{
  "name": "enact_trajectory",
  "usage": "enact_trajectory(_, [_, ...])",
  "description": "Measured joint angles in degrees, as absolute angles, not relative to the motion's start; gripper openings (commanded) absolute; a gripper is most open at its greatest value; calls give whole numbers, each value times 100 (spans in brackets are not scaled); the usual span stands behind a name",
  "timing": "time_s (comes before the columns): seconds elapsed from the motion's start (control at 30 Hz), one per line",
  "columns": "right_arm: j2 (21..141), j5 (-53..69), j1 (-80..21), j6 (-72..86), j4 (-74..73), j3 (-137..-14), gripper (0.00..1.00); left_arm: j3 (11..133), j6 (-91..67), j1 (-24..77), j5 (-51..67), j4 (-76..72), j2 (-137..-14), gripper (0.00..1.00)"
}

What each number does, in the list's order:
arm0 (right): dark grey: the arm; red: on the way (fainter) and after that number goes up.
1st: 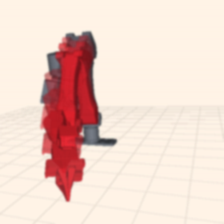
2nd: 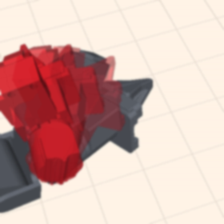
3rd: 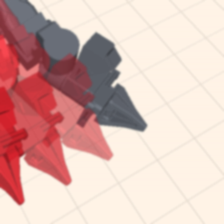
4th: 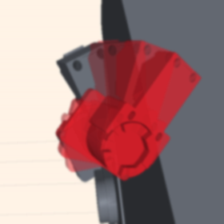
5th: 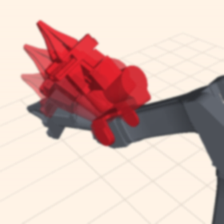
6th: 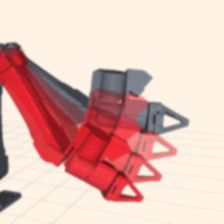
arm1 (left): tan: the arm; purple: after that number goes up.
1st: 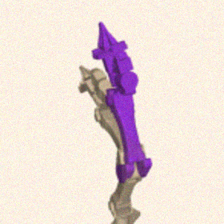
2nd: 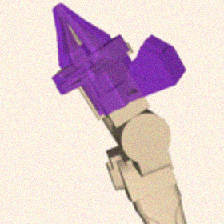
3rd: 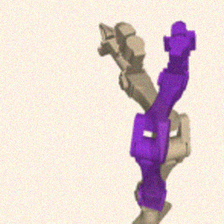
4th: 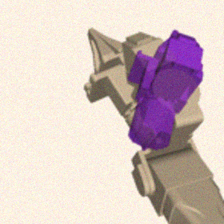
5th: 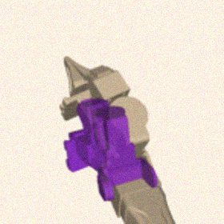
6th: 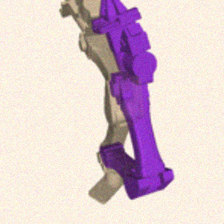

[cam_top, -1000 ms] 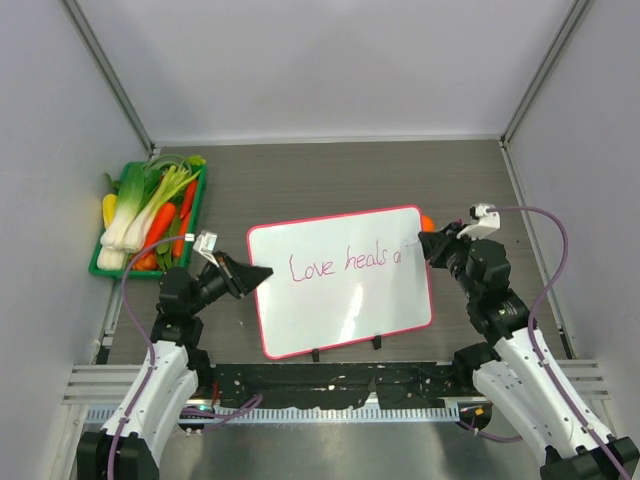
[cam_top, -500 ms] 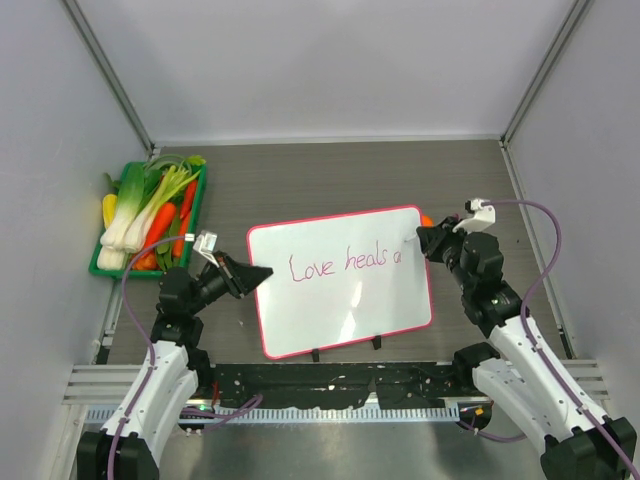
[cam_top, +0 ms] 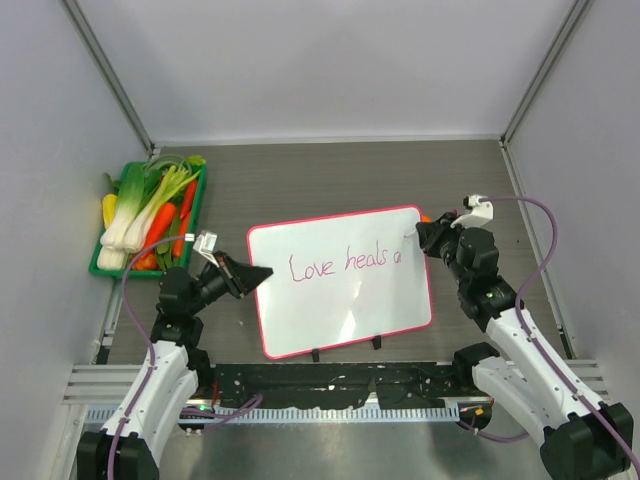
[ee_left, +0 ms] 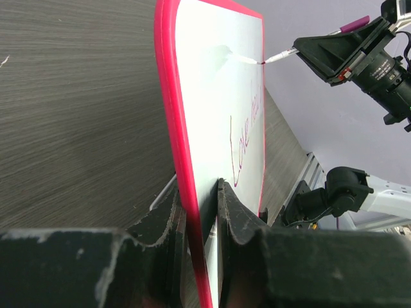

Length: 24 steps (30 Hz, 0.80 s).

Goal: Write a sentence on the whiteboard
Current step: Write on the whiteboard with the whiteboard.

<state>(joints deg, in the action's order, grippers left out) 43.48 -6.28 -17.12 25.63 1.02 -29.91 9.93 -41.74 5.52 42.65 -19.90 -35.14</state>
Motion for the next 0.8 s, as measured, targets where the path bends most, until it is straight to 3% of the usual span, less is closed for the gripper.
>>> enact_trajectory(0.8, [3944,-432,-1712,2718,-226,-2650,1,993,-4176,552,4265,-1994,-3514,0])
